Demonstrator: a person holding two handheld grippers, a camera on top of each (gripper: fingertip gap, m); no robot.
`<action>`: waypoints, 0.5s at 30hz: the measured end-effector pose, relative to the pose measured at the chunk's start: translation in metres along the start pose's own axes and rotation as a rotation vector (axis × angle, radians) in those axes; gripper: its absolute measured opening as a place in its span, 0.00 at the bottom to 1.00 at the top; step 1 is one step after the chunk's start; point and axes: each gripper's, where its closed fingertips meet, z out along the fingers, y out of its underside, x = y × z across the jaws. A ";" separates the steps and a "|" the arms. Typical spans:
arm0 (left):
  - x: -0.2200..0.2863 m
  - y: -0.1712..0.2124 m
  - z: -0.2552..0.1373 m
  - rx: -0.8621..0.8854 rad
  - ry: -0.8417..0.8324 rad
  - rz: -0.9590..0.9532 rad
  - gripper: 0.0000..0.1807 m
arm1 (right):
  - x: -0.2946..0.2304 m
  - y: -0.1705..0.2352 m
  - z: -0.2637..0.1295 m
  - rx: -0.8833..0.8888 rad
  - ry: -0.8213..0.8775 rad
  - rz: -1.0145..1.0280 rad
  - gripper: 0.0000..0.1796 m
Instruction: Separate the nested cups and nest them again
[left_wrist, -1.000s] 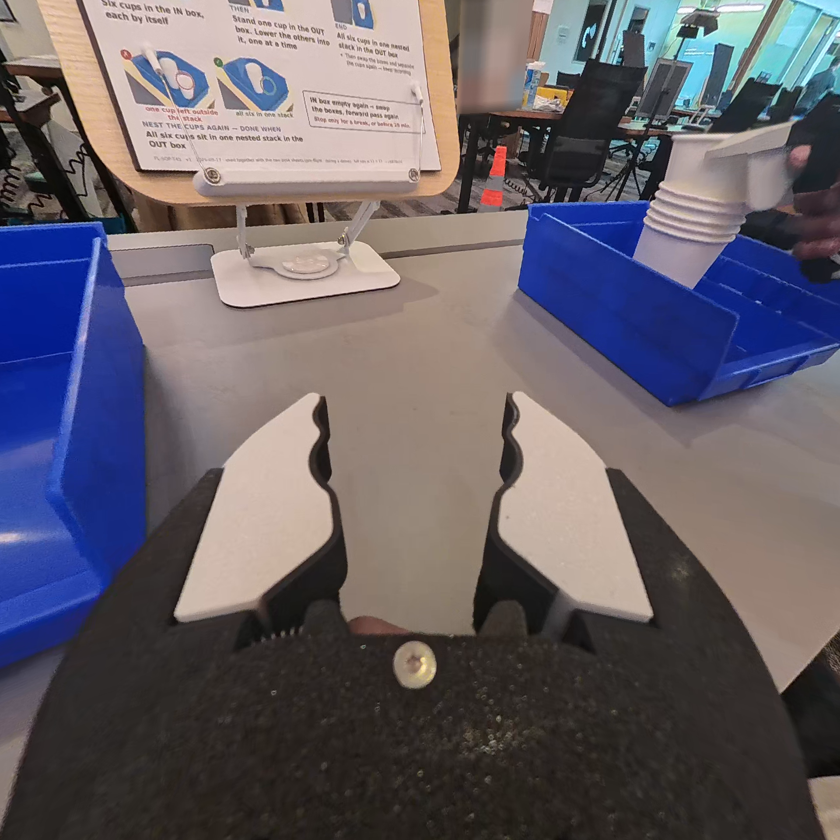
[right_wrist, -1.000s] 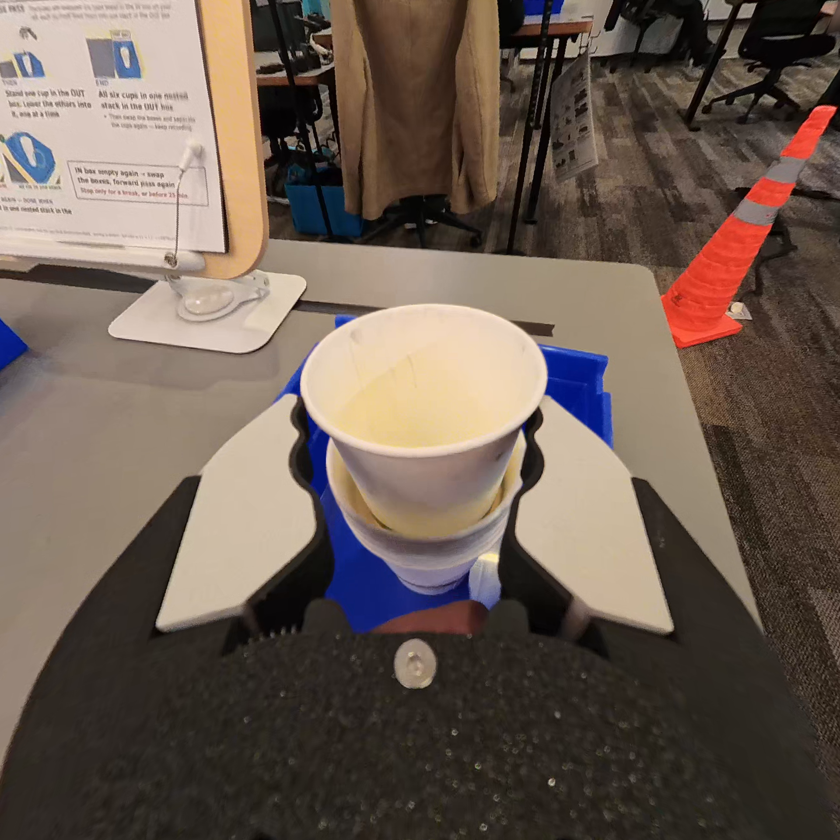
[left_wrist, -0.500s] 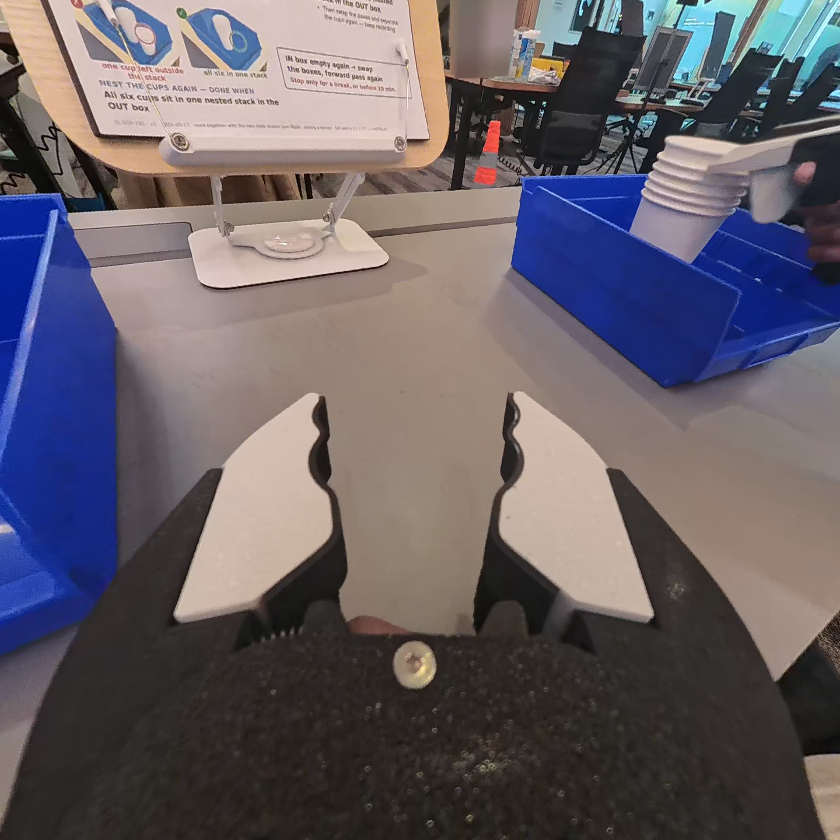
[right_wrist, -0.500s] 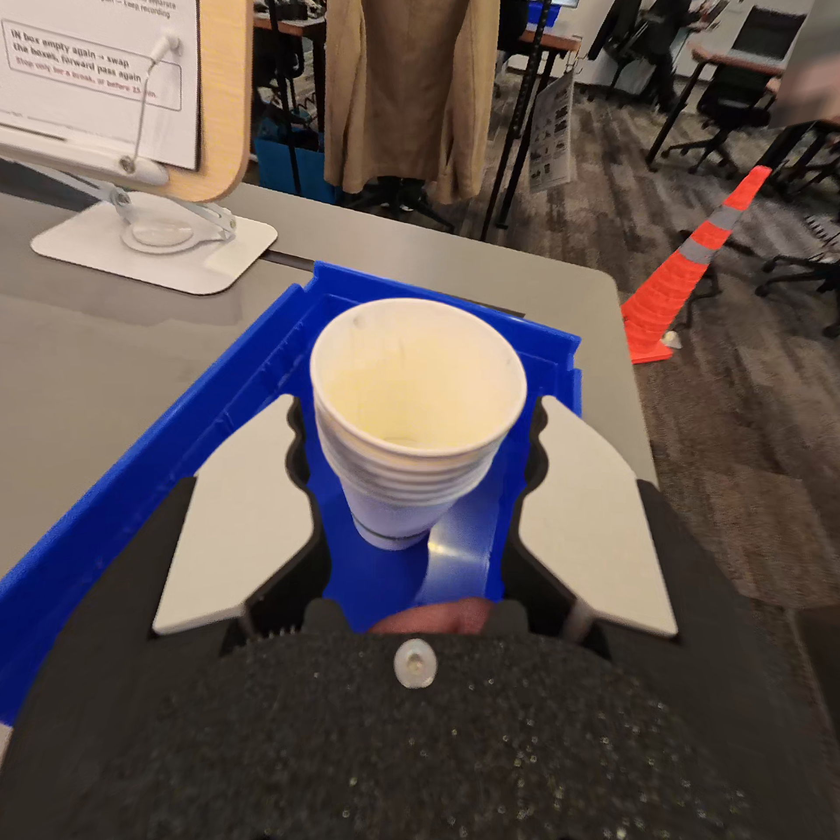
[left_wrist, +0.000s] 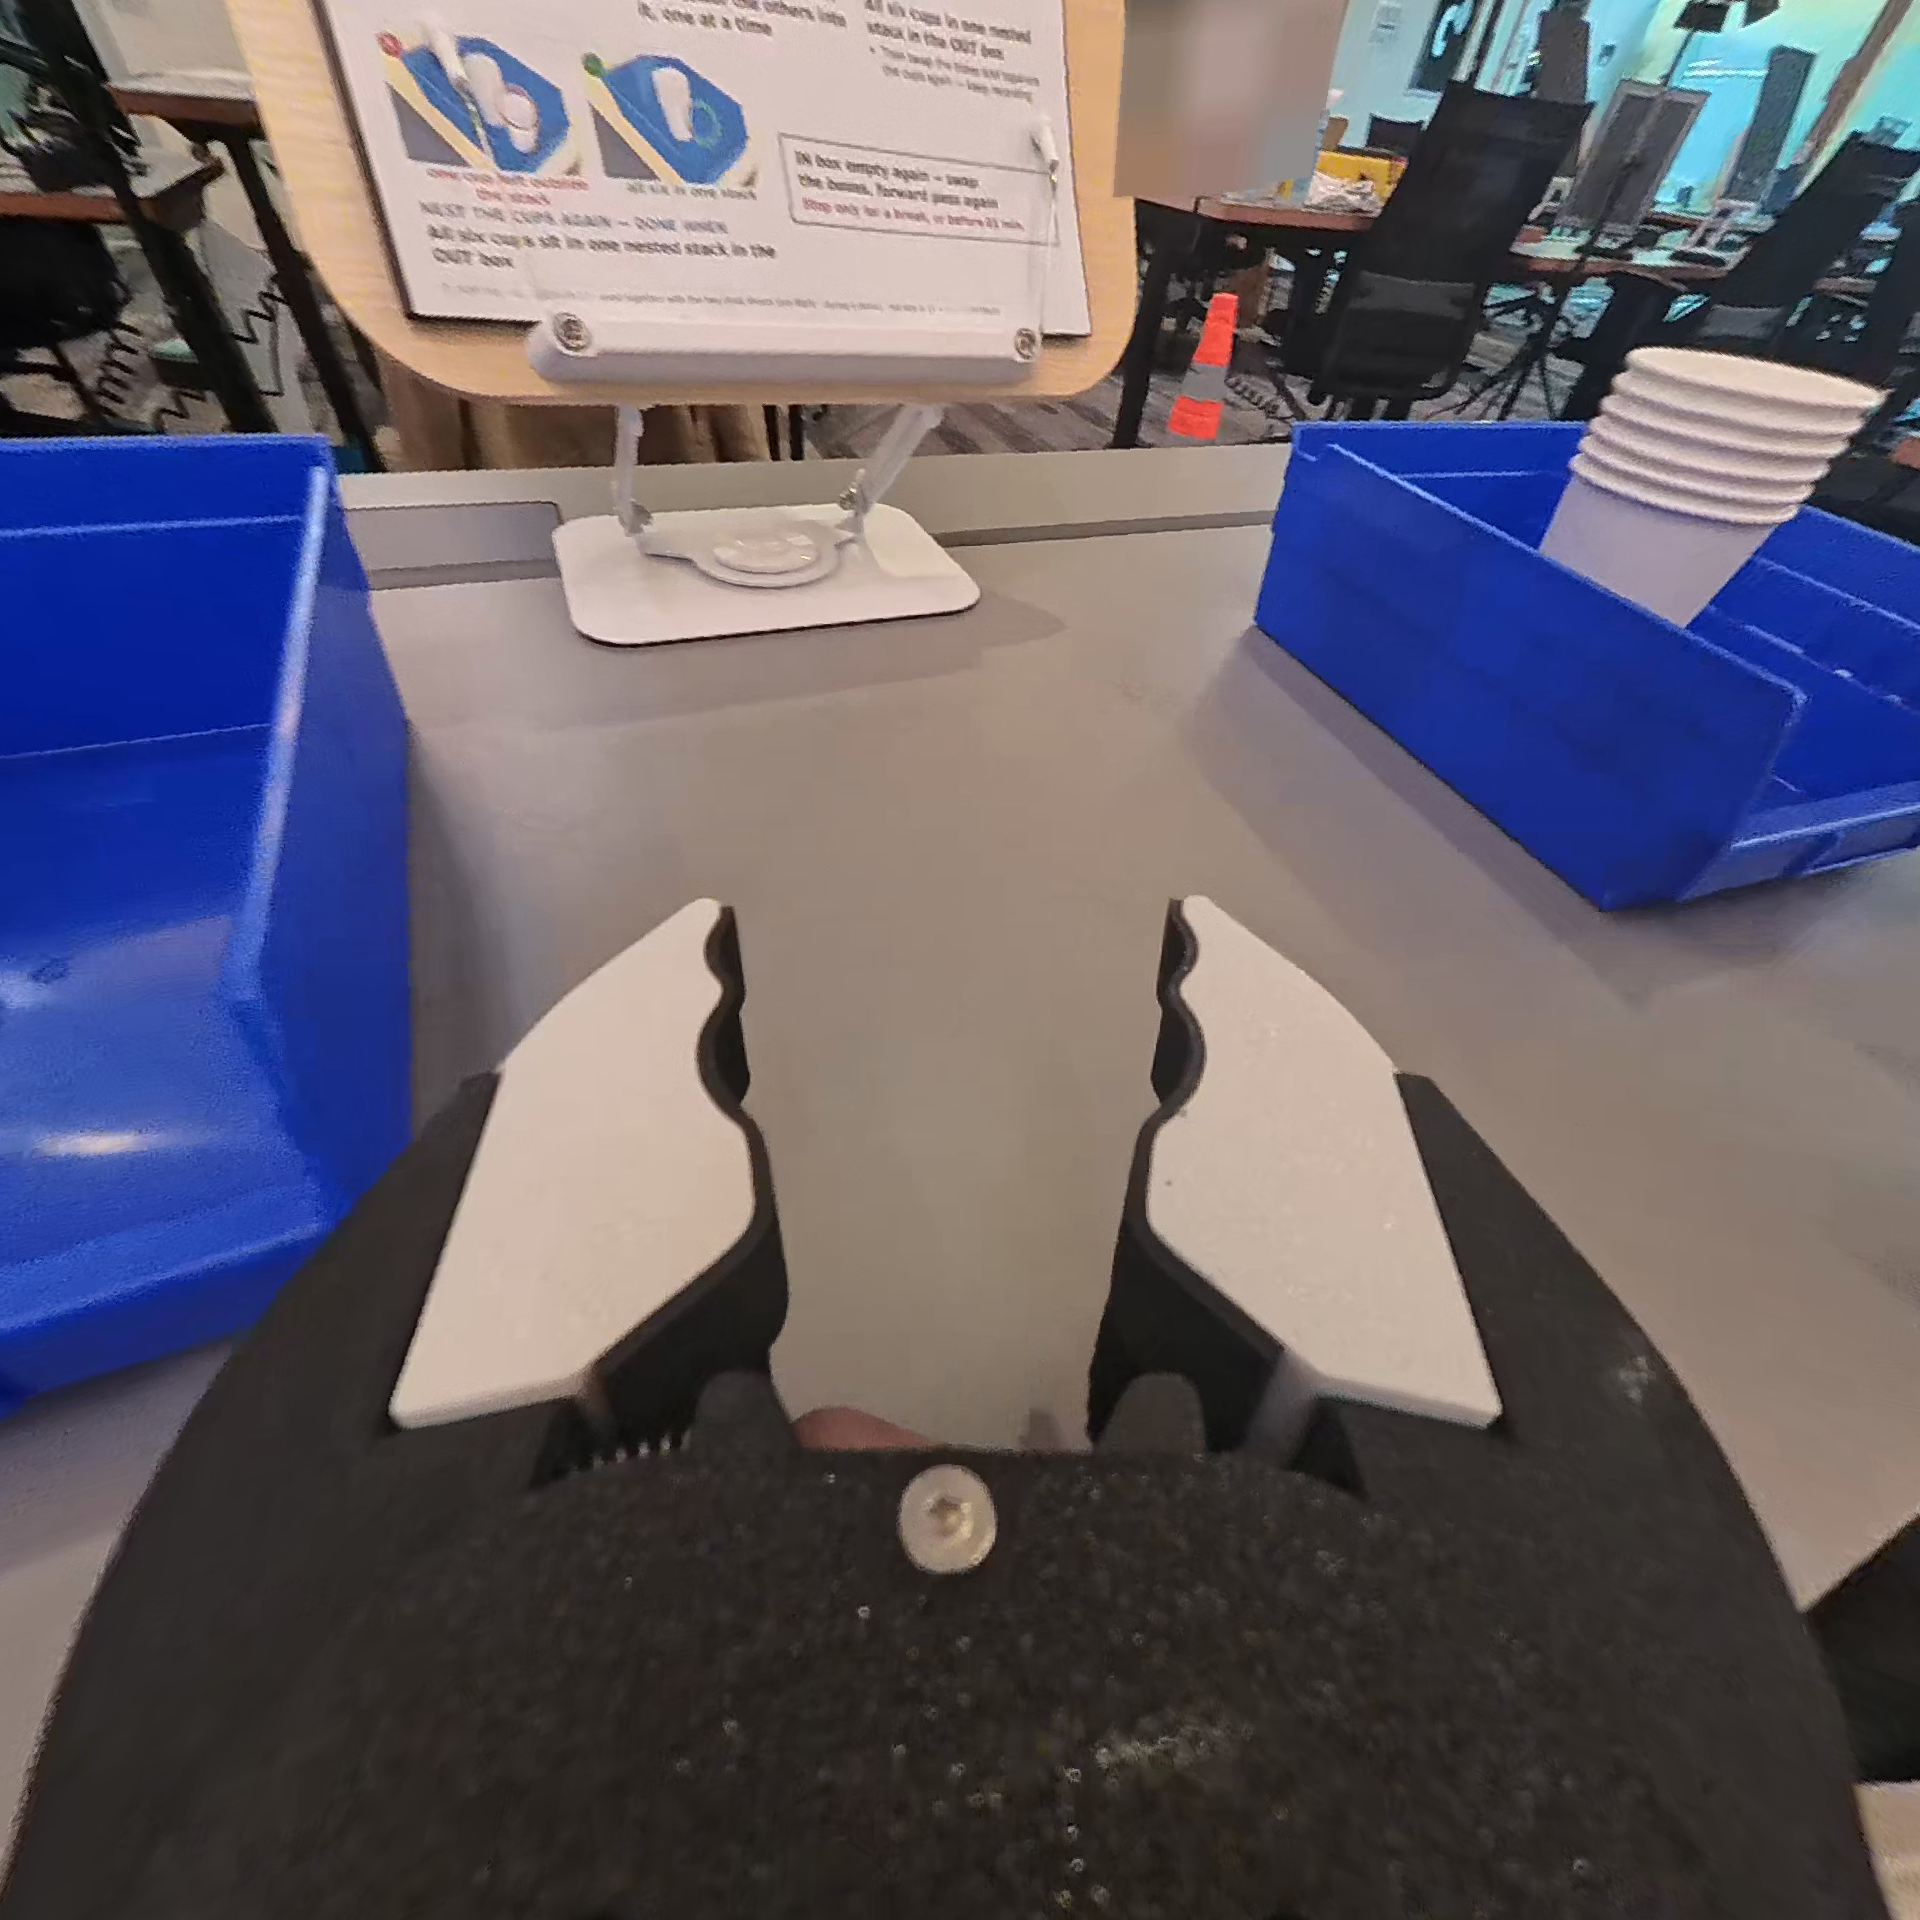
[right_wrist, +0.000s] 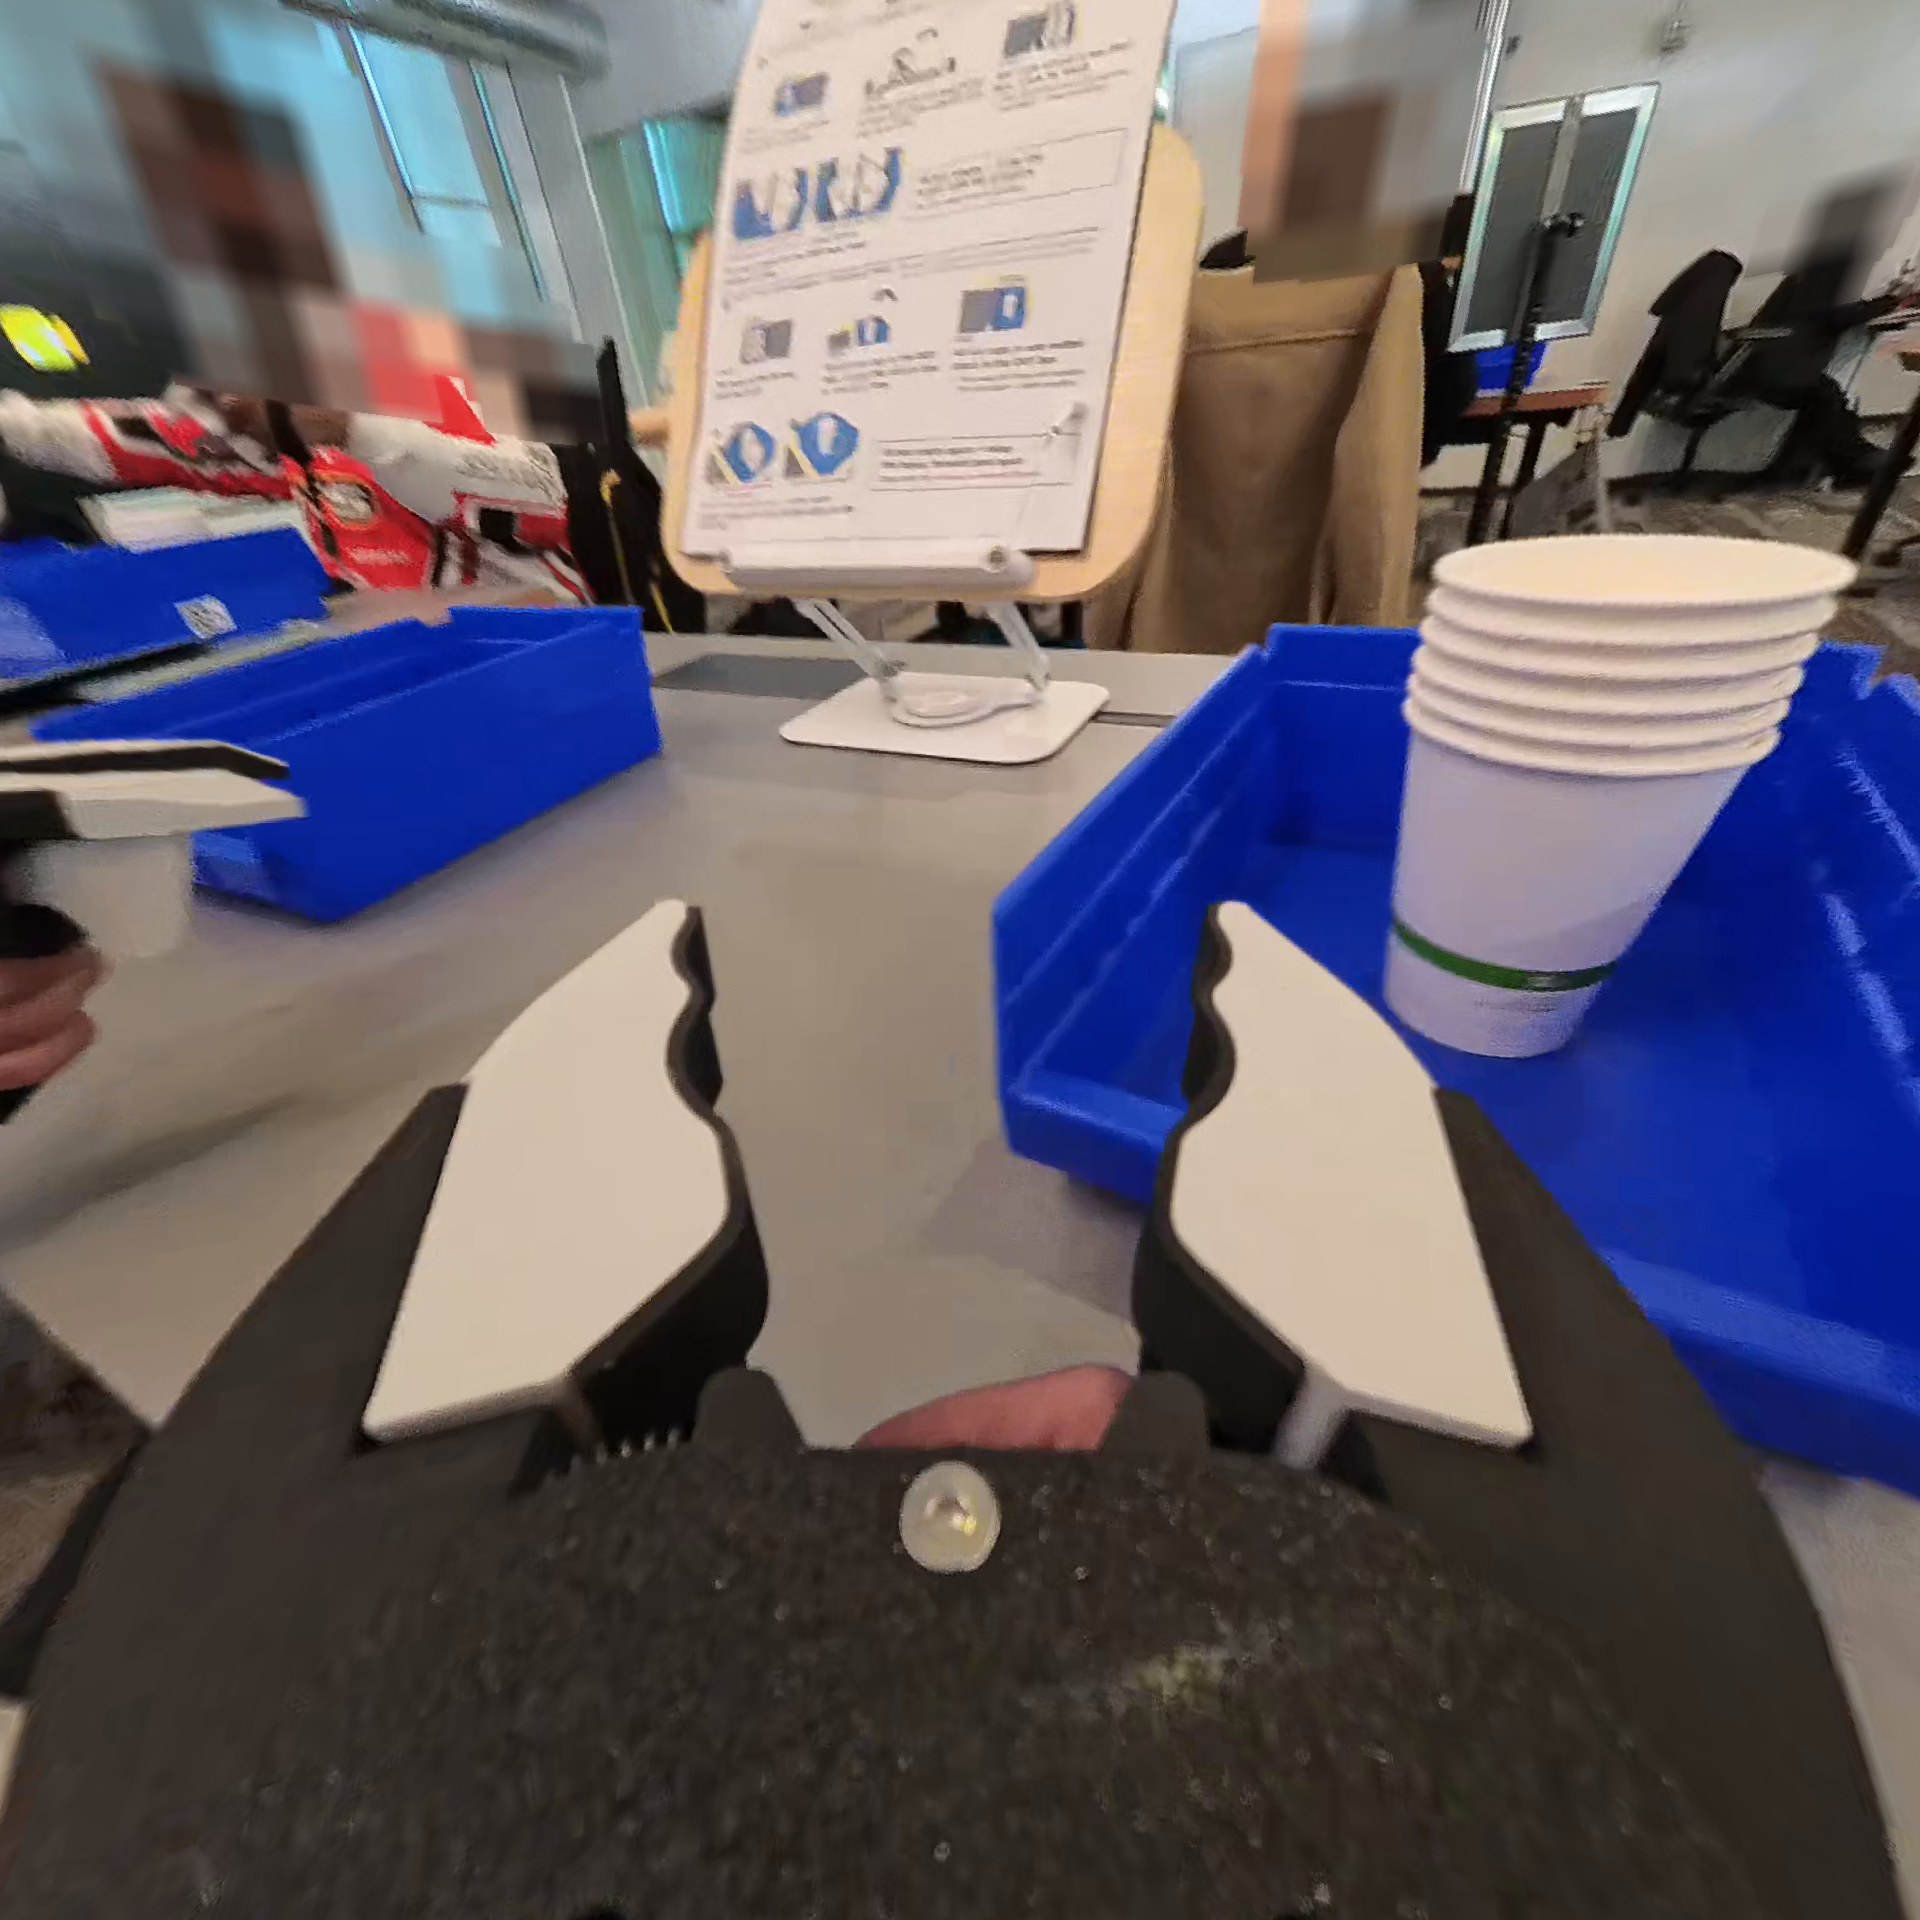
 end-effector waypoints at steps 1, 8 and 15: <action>-0.003 0.001 -0.002 -0.002 -0.021 0.009 0.42 | -0.006 0.000 -0.004 0.019 -0.014 0.012 0.48; -0.007 0.001 -0.009 -0.001 -0.027 0.002 0.43 | -0.007 0.015 -0.008 -0.050 0.007 -0.103 0.48; 0.005 0.010 -0.003 -0.033 0.005 -0.006 0.43 | -0.001 0.022 -0.004 -0.076 0.049 -0.154 0.48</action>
